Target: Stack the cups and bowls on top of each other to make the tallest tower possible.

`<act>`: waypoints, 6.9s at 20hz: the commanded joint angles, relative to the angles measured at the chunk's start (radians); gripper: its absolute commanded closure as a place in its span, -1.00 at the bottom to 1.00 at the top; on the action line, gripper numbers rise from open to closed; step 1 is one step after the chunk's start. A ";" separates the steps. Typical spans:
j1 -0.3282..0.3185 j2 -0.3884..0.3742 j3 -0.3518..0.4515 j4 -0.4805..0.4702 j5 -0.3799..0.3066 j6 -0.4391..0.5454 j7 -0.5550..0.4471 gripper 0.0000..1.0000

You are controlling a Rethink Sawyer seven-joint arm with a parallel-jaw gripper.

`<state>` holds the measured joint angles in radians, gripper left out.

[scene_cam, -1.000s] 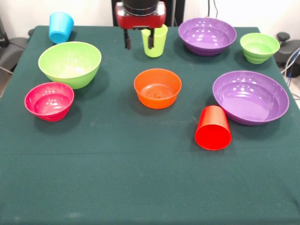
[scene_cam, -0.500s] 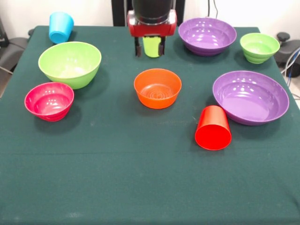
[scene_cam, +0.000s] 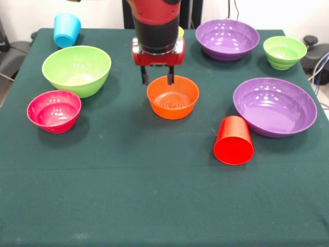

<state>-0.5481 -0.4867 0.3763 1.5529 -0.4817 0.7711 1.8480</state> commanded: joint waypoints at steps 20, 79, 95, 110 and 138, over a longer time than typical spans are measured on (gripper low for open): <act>-0.002 0.092 -0.008 -0.148 -0.039 0.085 -0.101 -1.00; -0.031 0.051 0.025 0.006 -0.177 0.106 -0.217 1.00; -0.189 -0.006 0.187 0.153 -0.047 0.196 -0.288 1.00; -0.250 -0.010 0.258 0.218 -0.034 0.223 -0.226 1.00; -0.278 0.015 0.317 0.139 -0.146 0.214 -0.210 1.00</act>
<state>-0.8798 -0.5435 0.6596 1.7586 -0.5454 1.0439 1.8480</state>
